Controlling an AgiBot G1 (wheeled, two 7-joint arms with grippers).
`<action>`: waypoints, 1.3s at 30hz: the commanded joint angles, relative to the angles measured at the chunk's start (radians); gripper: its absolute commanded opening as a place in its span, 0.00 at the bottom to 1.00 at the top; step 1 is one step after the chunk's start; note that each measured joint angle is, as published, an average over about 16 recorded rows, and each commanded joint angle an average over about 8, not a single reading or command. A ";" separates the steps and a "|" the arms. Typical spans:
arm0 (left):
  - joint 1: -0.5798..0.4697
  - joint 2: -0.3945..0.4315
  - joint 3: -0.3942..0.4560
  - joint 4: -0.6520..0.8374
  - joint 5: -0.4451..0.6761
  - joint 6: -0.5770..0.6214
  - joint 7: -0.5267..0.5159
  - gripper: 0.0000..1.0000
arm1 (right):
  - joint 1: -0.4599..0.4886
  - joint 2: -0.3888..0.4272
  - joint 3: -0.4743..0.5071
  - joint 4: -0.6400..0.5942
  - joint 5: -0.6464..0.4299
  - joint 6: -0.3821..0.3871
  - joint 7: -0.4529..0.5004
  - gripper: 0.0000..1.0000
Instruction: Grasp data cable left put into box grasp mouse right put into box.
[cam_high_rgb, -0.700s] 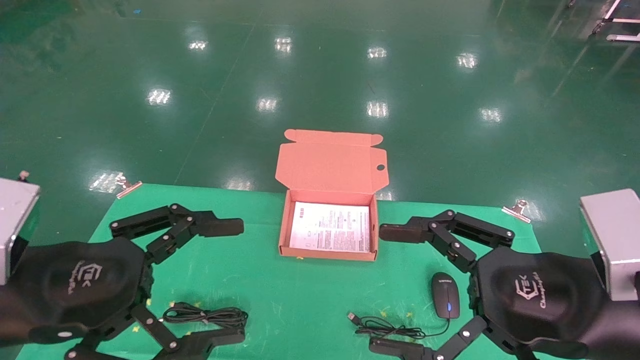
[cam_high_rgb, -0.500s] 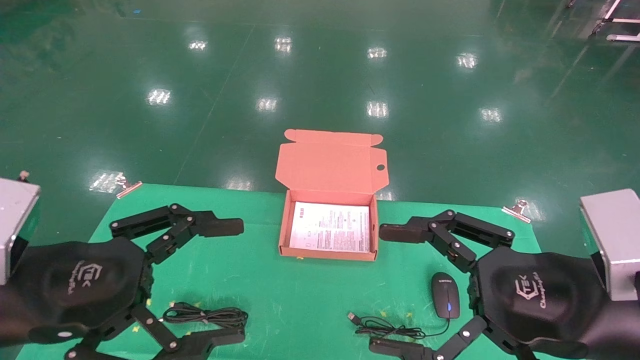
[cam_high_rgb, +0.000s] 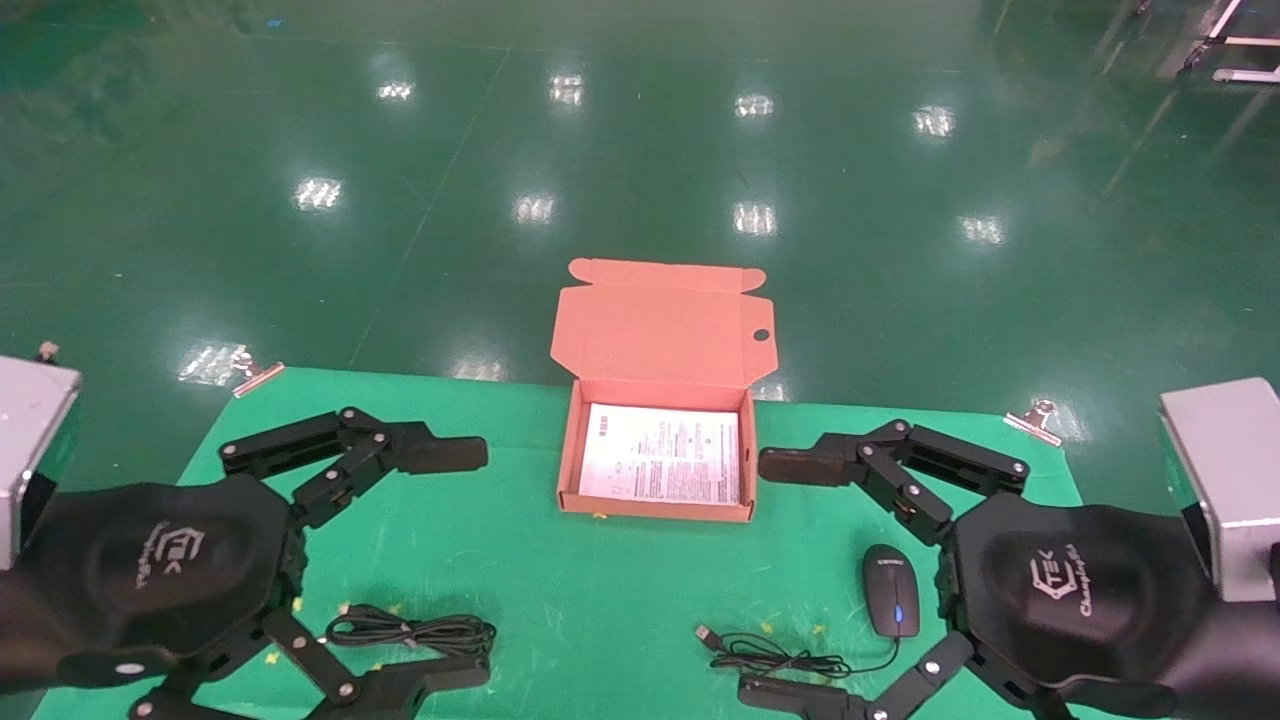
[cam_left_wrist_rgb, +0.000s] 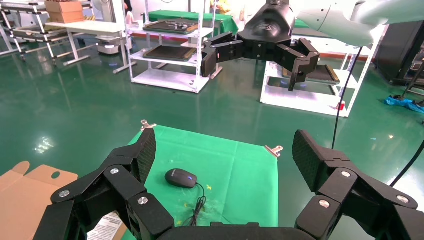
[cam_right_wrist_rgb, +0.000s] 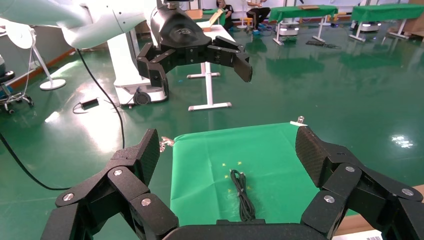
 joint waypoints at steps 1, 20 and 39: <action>-0.001 0.001 0.001 0.001 0.001 -0.001 0.000 1.00 | 0.000 0.000 0.000 0.000 0.000 0.000 0.000 1.00; -0.131 0.020 0.101 -0.013 0.223 0.051 0.011 1.00 | 0.149 0.006 -0.084 0.047 -0.270 -0.024 -0.051 1.00; -0.378 0.134 0.380 -0.038 0.760 0.052 0.056 1.00 | 0.454 -0.097 -0.481 0.068 -0.831 -0.052 -0.323 1.00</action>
